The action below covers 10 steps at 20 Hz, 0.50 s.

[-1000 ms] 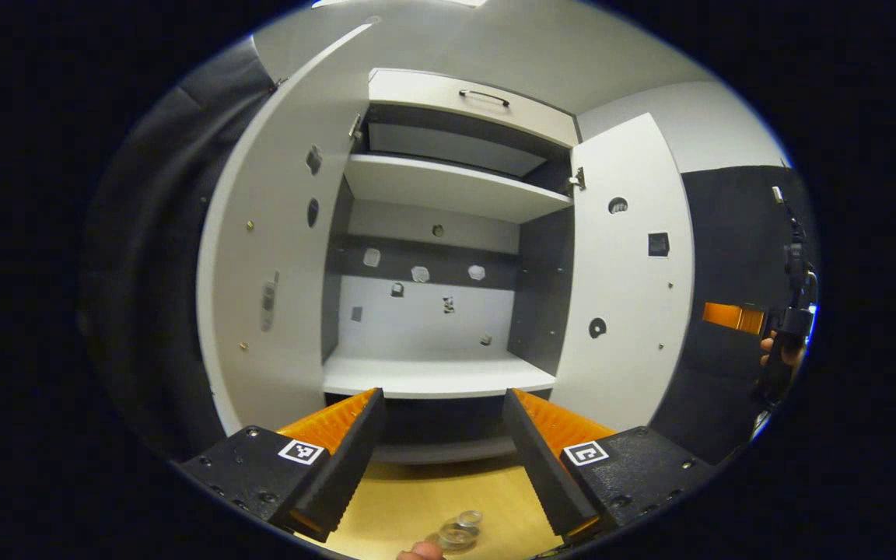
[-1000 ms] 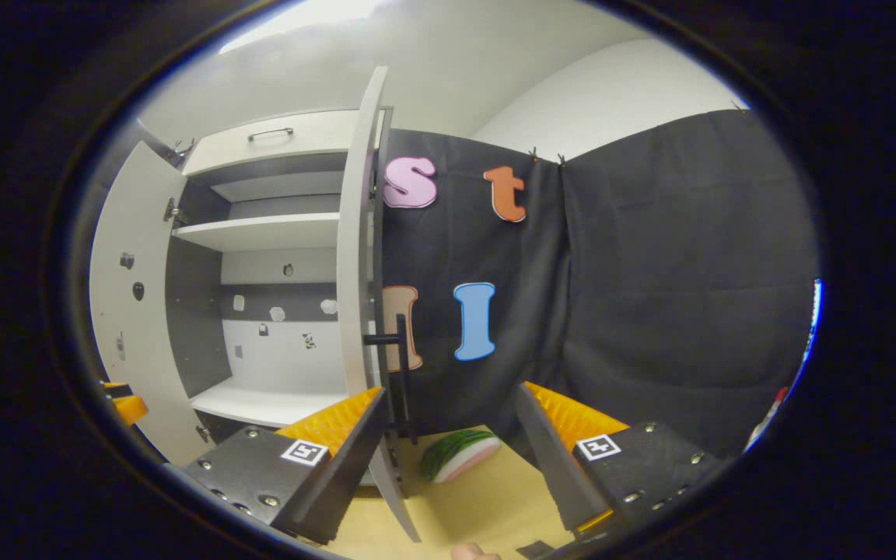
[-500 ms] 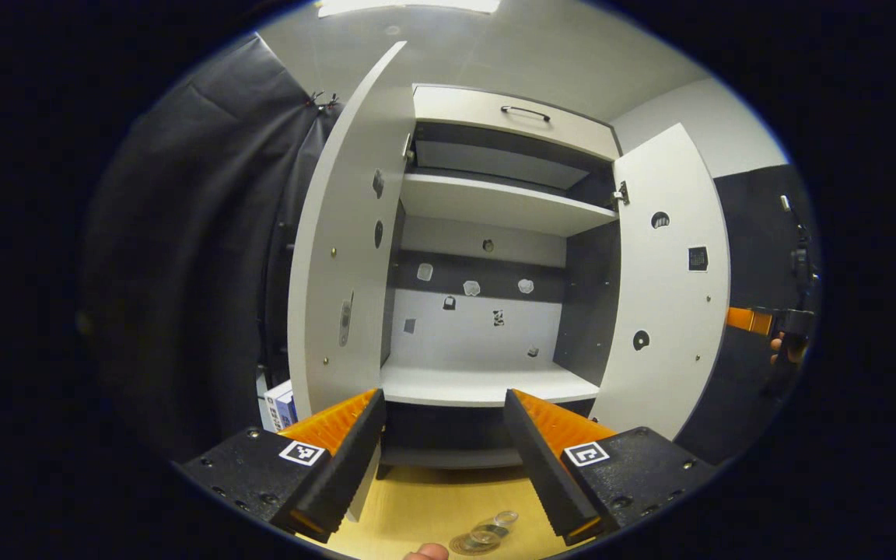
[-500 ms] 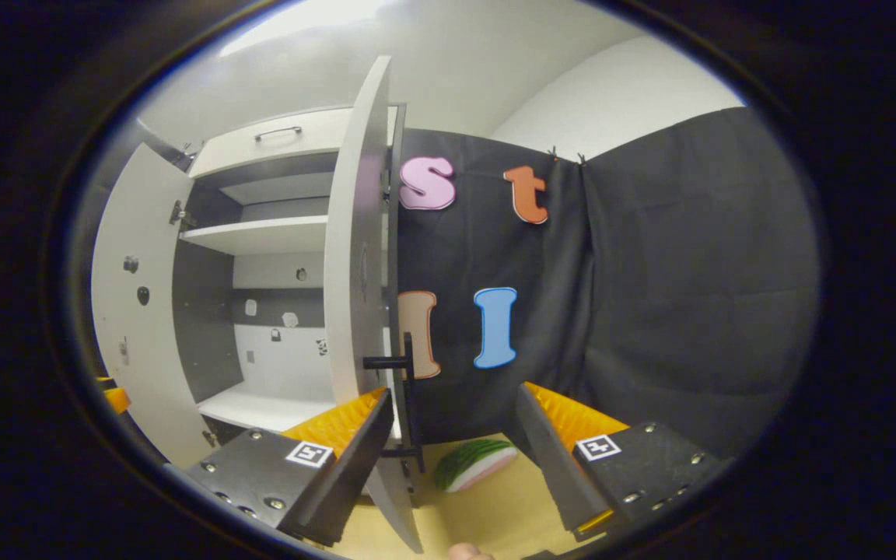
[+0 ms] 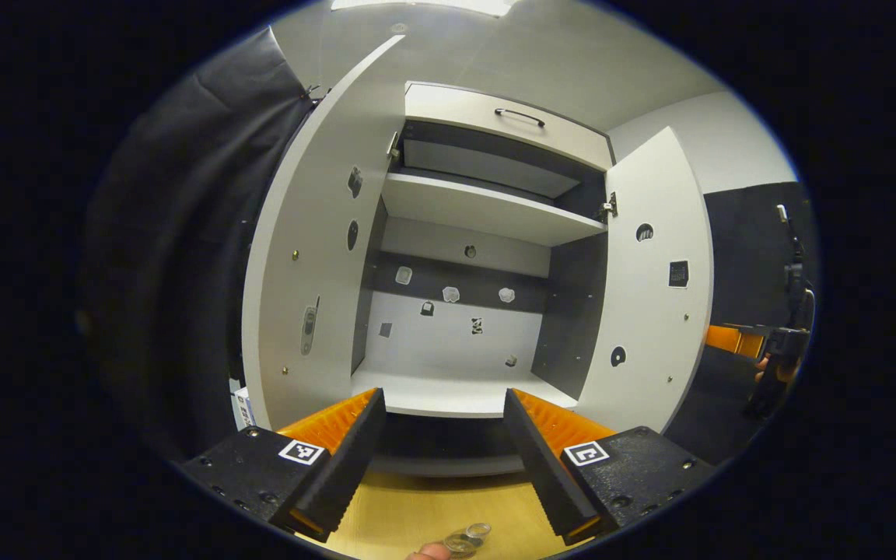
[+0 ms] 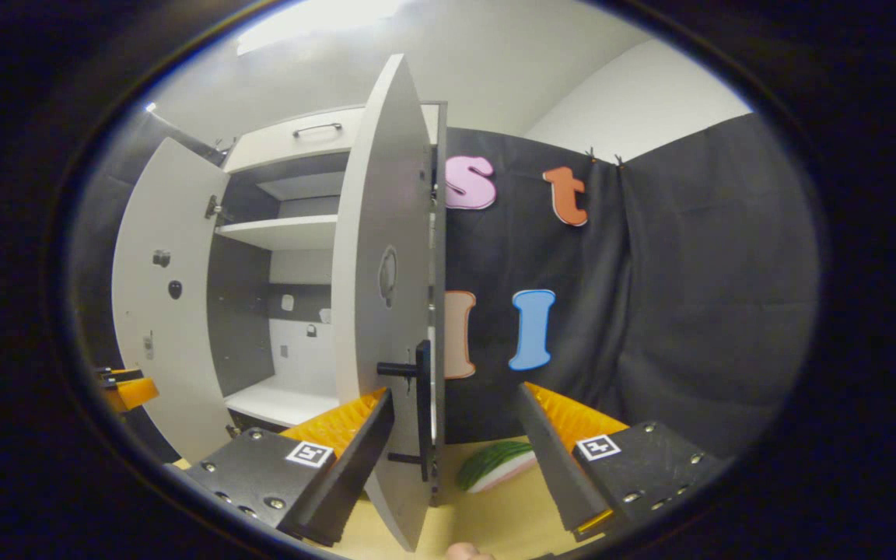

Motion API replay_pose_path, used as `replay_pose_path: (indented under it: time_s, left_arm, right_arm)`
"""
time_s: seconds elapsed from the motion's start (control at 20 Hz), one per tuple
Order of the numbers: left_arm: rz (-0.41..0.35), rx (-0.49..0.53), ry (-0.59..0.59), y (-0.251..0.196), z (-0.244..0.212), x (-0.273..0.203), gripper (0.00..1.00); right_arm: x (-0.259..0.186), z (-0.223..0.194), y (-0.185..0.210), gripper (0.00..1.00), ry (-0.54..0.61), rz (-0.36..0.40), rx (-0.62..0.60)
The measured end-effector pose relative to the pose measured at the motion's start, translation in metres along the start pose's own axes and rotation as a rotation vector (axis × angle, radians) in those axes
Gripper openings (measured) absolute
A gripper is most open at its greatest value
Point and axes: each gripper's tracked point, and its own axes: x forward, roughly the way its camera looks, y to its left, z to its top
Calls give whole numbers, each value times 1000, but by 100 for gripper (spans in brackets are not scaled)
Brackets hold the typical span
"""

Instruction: Grasp the bottle in the cabinet with the left hand and place it on the coaster, then close the right door with the right hand and the left door with the left hand.

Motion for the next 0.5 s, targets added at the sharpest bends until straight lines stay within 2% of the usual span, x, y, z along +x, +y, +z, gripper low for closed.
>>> replay_pose_path:
  time_s: [0.1, 0.15, 0.2, 0.4, 0.45, 0.5]
  left_arm:
    - [25, 11, 2, 6, -3, -8, 96]
    - [40, 14, 5, 11, -5, -14, 92]
    - [56, 15, 12, 16, -9, -18, 96]
    - [134, 0, 45, 42, -19, -43, 96]
    - [152, -10, 46, 48, -19, -47, 92]
    - [168, -23, 49, 53, -20, -51, 92]
  right_arm:
    - [6, 0, 16, 98, -4, 45, 0]
    - [8, -2, 25, 98, -1, 66, 15]
    - [10, -3, 32, 98, 3, 86, 32]
    - [26, -2, 52, 98, 0, 134, 66]
    - [24, -3, 57, 98, 1, 143, 69]
    - [27, -2, 61, 98, -2, 150, 70]
